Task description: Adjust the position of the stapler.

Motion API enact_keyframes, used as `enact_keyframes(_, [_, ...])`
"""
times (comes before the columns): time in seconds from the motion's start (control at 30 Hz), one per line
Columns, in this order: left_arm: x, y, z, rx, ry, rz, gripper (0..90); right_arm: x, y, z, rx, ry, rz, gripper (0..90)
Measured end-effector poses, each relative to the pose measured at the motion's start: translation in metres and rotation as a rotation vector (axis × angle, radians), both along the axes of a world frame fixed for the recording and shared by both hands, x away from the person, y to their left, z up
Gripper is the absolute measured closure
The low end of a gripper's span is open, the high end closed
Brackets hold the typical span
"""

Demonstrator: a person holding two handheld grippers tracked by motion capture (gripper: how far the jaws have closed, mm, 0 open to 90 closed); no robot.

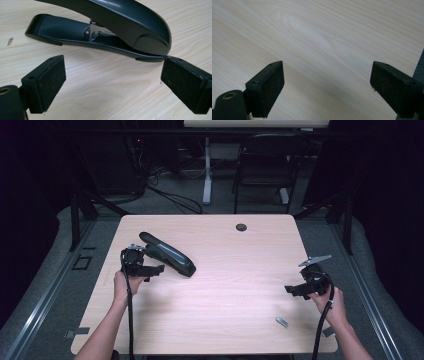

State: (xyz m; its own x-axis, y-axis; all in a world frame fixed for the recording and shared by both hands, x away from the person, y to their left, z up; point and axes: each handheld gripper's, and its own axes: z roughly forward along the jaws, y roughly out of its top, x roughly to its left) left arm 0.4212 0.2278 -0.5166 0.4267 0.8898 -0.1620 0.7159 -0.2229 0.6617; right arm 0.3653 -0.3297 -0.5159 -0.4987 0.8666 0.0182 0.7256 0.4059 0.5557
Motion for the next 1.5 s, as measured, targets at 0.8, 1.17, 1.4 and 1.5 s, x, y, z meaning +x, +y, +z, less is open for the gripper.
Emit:
enact_keyframes(0.8, [0.017,-0.020,-0.003,-0.040,0.009,-0.044,7.0,0.001,0.002,-0.001,-0.001,0.007,0.006,11.7])
enact_keyframes(1.17, [0.022,-0.023,-0.001,-0.059,-0.004,-0.033,15.0,0.001,0.005,-0.002,0.001,0.010,0.012,12.2])
enact_keyframes(1.4, [0.028,-0.030,0.015,-0.061,-0.057,0.015,10.1,0.001,0.006,-0.002,-0.001,0.011,0.014,12.3])
enact_keyframes(1.5, [0.034,-0.025,0.020,-0.065,-0.079,0.046,10.1,0.000,0.006,-0.002,-0.002,0.010,0.016,12.4])
